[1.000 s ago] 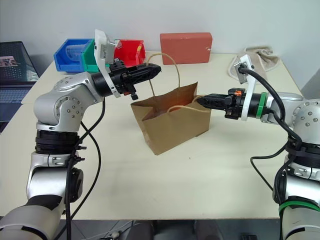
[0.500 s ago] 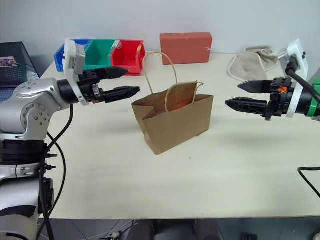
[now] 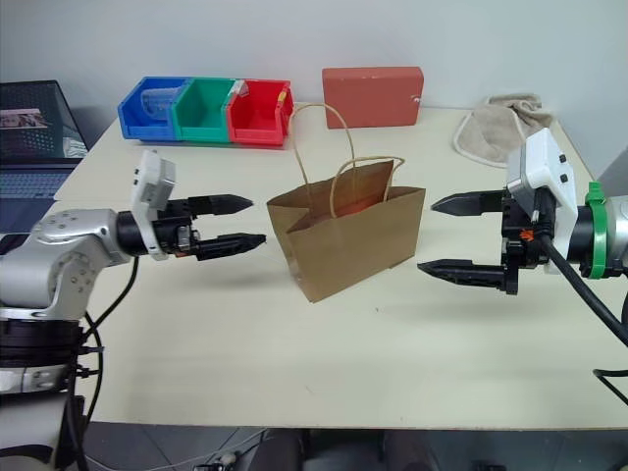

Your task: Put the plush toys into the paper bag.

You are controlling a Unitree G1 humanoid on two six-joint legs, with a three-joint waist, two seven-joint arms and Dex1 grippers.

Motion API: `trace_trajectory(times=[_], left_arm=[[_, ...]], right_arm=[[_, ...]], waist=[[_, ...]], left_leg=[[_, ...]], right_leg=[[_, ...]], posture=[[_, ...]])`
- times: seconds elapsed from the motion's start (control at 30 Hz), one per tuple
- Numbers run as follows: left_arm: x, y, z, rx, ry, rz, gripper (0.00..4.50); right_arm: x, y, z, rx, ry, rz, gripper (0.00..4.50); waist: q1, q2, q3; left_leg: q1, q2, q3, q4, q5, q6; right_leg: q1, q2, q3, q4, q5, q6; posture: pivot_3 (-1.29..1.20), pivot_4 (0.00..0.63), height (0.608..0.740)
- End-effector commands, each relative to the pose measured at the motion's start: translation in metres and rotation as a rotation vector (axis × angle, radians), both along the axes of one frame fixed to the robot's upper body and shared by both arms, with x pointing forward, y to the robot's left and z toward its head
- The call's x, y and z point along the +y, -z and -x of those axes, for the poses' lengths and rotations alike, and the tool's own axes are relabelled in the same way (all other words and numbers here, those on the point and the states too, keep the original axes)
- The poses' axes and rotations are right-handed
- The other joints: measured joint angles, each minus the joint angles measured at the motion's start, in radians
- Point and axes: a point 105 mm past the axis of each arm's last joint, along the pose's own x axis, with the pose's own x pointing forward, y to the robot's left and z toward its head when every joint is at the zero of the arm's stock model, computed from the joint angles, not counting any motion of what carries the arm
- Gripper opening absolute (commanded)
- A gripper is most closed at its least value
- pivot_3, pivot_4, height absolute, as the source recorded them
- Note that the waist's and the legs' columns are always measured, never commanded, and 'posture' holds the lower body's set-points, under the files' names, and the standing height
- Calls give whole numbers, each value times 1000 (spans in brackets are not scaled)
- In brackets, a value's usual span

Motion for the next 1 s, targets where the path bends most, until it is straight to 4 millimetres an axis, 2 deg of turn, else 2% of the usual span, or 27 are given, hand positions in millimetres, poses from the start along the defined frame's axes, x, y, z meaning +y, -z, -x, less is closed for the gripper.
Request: trace_trajectory(times=[0.03,0.27,0.57,0.8,0.9,1.0], left_arm=[[-5,-13,3,-54,33,-1,4474],[-14,-14,-5,-82,31,24,4474],[-20,-8,18,-2,131,12,4474],[-18,-8,19,-3,125,8,4474],[-24,-6,19,-6,125,20,4474],[-35,3,19,-15,123,22,4474]], right_arm=[[0,-3,6,-19,-26,-1,4500],[-1,1,8,-7,-22,-2,4500],[4,3,10,18,-19,-3,4500],[8,3,7,30,-15,-1,4500],[11,1,6,28,-22,-6,4500],[15,1,6,17,-28,2,4500]], waist=[[0,0,0],[1,0,0],[0,0,0],[0,0,0],[0,0,0],[1,0,0]], left_leg=[[0,0,0,0,0,0],[0,0,0,-1,0,0],[0,0,0,-1,0,0],[0,0,0,-1,0,0],[0,0,0,-1,0,0],[0,0,0,-1,0,0]], right_leg=[[0,0,0,0,0,0],[0,0,0,0,0,0],[0,0,0,0,0,0],[0,0,0,0,0,0],[0,0,0,0,0,0],[0,0,0,0,0,0]], posture=[[0,150,740],[0,150,740],[0,150,740],[0,150,740],[0,150,740],[0,150,740]])
